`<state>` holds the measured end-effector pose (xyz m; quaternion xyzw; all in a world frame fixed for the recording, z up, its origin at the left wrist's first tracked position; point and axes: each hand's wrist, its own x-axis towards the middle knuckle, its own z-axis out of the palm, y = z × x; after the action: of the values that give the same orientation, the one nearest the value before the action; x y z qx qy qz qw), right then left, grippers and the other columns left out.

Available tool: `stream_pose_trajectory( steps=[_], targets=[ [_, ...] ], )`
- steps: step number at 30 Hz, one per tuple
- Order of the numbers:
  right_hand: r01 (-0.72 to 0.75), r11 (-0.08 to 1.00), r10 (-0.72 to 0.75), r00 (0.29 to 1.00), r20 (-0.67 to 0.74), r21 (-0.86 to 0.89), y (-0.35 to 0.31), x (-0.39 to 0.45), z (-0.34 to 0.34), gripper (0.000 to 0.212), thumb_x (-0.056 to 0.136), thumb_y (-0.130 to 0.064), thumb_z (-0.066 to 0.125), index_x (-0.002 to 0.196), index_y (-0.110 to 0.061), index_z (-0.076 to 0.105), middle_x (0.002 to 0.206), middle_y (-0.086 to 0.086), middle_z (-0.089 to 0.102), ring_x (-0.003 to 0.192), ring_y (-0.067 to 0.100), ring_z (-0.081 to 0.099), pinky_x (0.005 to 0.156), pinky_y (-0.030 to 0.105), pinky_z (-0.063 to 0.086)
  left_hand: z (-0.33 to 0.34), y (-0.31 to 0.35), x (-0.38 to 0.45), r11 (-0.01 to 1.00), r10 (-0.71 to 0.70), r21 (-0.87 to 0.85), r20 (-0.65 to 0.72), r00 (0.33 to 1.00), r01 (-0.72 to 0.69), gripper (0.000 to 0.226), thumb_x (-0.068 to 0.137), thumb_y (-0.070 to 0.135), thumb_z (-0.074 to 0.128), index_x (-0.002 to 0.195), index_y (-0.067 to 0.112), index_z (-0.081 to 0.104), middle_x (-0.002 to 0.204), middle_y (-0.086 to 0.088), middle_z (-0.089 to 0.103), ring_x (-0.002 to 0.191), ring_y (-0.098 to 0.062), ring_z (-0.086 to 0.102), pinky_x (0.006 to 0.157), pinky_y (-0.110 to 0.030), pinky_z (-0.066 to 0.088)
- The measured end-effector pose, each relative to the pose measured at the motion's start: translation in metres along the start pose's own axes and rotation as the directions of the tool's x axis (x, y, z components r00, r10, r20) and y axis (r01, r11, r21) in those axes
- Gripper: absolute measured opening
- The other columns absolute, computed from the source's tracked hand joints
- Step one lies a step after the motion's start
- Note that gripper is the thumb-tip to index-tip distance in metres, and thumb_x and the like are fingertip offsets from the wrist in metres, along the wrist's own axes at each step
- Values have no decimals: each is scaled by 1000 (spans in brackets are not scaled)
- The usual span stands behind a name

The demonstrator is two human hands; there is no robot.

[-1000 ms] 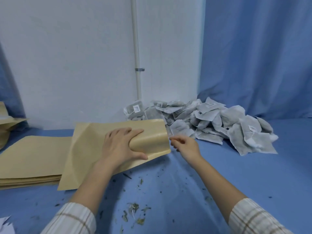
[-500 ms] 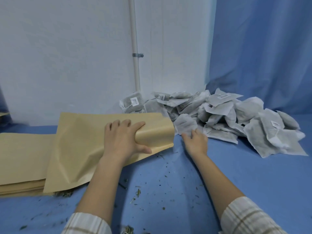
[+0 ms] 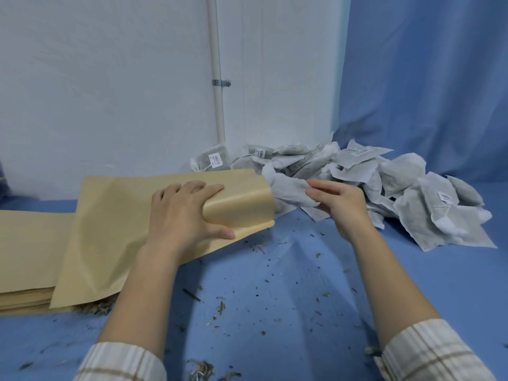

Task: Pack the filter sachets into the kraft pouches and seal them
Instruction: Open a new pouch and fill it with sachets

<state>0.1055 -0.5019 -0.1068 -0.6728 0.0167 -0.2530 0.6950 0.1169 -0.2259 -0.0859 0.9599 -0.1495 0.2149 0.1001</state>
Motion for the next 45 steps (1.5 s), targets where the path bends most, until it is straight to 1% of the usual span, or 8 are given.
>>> stream_pose_trajectory(
  steps=[9, 15, 19, 23, 29, 35, 40, 45],
  targets=[
    [36, 999, -27, 971, 237, -36, -22, -11, 25, 22, 79, 4, 66, 89, -14, 71, 79, -2, 72, 75, 11, 65, 63, 15, 52, -15, 16, -1, 979, 142, -149, 7, 990, -139, 93, 44, 74, 72, 130, 55, 42, 138, 24, 43, 130, -8, 34, 106, -29, 13],
    [-171, 957, 276, 779, 563, -232, -14, -27, 51, 20, 69, -24, 60, 88, -30, 57, 72, -15, 66, 63, 0, 61, 53, 17, 48, -4, 30, -1, 971, 223, -106, 61, 973, -216, 94, 46, 74, 71, 133, 55, 38, 142, 24, 38, 133, -8, 30, 107, -27, 8],
    [9, 919, 32, 995, 98, -394, -2, -10, 40, 21, 87, -8, 54, 85, -23, 68, 78, -4, 64, 68, 8, 56, 62, 19, 44, 2, 26, -1, 984, 179, -26, 39, 983, -178, 95, 49, 76, 67, 136, 53, 36, 143, 20, 38, 132, -14, 30, 104, -29, 8],
    [-78, 845, -224, 846, -484, -528, 7, 5, 12, 33, 86, -20, 54, 116, -29, 63, 118, 9, 48, 107, 21, 46, 82, 15, 31, 5, 26, 0, 991, 135, 0, -36, 990, -135, 95, 49, 77, 66, 136, 52, 36, 142, 17, 40, 131, -19, 30, 102, -31, 8],
    [-175, 796, -80, 919, -386, -579, 14, 17, -3, 43, 89, -31, 49, 127, -12, 48, 124, 15, 51, 121, 33, 38, 97, 37, 35, 6, 25, 0, 994, 107, 12, -19, 994, -107, 97, 49, 78, 65, 137, 52, 34, 145, 16, 38, 133, -21, 28, 102, -31, 7],
    [8, 673, -477, 769, -426, -739, 8, 0, 28, 38, 94, -33, 50, 125, -13, 56, 107, 11, 63, 111, 24, 50, 81, 31, 38, 5, 22, 1, 998, 65, 6, -11, 998, -65, 97, 50, 77, 67, 138, 52, 33, 146, 16, 37, 135, -22, 27, 105, -32, 9],
    [187, 973, -230, 863, -450, -138, -22, 1, 29, 13, 81, -19, 60, 71, -25, 65, 66, -13, 59, 70, 8, 56, 76, 29, 53, 1, 18, 1, 999, 33, -28, -26, 999, -34, 96, 50, 76, 68, 137, 51, 34, 146, 16, 37, 136, -22, 26, 107, -34, 12],
    [59, 929, -14, 992, -125, 364, -35, 3, 21, 29, 84, 3, 46, 63, -12, 59, 60, 0, 60, 61, 13, 60, 51, 24, 51, -7, 14, -1, 994, 32, -105, -36, 999, -36, 96, 47, 73, 72, 135, 51, 39, 144, 18, 39, 136, -17, 29, 107, -33, 14]
  ],
)
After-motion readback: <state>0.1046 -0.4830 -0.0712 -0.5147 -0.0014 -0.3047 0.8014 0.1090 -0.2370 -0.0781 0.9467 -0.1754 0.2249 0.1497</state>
